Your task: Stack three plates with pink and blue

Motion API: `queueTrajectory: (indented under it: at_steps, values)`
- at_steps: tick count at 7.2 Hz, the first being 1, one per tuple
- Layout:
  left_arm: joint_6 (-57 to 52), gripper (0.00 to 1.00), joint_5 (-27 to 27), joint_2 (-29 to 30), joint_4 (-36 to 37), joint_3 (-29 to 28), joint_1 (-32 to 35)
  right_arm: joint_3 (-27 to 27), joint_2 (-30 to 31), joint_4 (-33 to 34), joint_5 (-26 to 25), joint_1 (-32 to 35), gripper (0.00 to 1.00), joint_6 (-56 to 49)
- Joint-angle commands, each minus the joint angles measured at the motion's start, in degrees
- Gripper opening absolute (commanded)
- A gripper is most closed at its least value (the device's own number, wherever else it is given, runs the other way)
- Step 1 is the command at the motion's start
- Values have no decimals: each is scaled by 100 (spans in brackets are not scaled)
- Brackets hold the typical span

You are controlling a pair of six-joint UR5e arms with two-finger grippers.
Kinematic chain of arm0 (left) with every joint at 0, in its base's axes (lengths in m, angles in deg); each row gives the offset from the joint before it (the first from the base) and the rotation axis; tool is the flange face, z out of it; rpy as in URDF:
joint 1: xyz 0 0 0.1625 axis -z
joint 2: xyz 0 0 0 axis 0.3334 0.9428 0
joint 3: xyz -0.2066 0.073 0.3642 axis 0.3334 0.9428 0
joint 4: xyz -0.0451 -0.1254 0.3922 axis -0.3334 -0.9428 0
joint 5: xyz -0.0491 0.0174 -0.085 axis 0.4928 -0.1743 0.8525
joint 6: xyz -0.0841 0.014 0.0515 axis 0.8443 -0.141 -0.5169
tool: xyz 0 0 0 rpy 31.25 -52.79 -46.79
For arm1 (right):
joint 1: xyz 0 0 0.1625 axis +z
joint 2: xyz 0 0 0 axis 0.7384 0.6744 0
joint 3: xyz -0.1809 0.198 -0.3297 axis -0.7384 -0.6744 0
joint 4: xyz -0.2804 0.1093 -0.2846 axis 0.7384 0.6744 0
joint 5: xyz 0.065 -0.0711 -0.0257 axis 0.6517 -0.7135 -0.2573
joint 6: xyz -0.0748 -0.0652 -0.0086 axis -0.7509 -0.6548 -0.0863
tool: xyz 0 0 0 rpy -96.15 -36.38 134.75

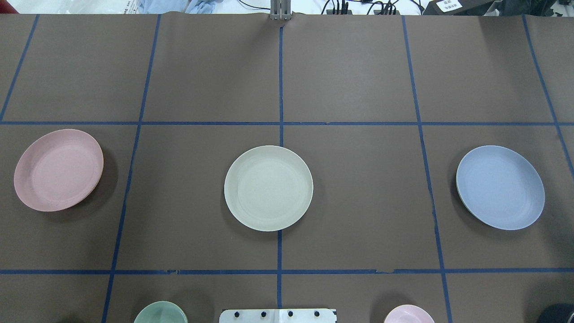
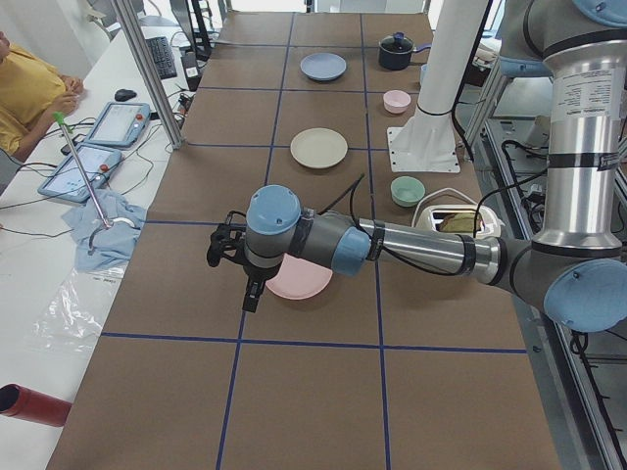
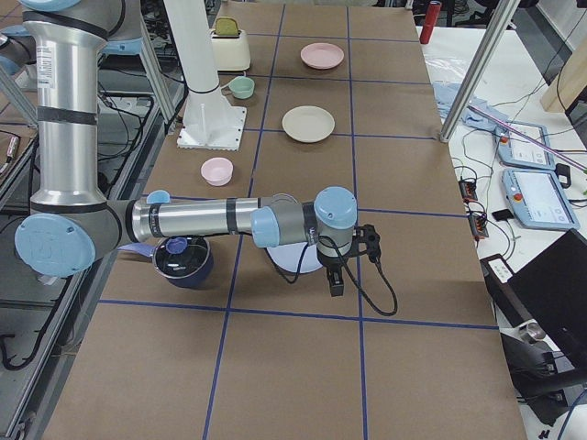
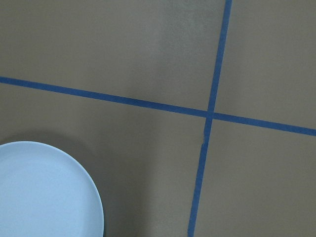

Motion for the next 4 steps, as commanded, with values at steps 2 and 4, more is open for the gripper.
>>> queueTrajectory:
  at_steps: [2,4]
  values:
    - [48,100,16,-41,-64,51,-21,19,31,-62,242,-44,100,33]
    - [-14,100,16,-58,-82,7,-21,2,39,-62,323,-157,100,94]
